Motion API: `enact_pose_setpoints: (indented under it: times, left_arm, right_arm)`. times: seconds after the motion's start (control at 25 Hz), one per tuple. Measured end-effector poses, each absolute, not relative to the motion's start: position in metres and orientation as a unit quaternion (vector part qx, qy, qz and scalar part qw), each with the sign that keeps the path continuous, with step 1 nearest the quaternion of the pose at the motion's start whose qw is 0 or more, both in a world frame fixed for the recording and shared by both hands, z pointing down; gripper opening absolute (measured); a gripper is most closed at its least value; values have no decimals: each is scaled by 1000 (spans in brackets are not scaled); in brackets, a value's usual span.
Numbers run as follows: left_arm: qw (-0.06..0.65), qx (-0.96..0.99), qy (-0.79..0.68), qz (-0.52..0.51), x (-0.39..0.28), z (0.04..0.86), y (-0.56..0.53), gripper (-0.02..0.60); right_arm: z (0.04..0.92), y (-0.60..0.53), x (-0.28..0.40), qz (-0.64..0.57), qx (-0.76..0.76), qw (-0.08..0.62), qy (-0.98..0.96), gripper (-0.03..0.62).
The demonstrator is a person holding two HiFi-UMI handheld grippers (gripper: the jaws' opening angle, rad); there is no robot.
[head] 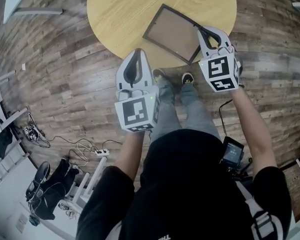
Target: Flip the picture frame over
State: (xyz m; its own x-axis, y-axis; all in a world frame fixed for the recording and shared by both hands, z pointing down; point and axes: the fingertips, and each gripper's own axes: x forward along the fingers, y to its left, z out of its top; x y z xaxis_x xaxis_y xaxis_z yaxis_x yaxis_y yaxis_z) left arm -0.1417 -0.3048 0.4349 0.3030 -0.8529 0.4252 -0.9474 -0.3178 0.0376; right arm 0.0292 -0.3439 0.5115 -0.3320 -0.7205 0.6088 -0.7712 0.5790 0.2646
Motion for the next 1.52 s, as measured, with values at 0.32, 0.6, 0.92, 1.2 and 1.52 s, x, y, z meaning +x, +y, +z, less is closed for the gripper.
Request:
enact_pose_setpoints:
  times: [0.32,0.6,0.92,1.2,1.52]
  left_arm:
    - [112,815,-553,131,-137,351,-303,24]
    - [76,833,-539,97,-130,272,-284,23]
    - [45,844,-530,64,-121,224,-289,23]
    - [35,848,-526,44,-115,201,-292,25]
    - [19,848,-529,30,-112,186,-300,24]
  right_arm:
    - [379,-329,-2,16,464,254,-848,28]
    - [276,-299,-28,35,473,148,-868,29]
    - [228,-294,-29,33,469,106,-876,29]
    - [212,-295,-16,33,481,91,-872,29]
    - [200,-305,-17,12,479,83,-874,29]
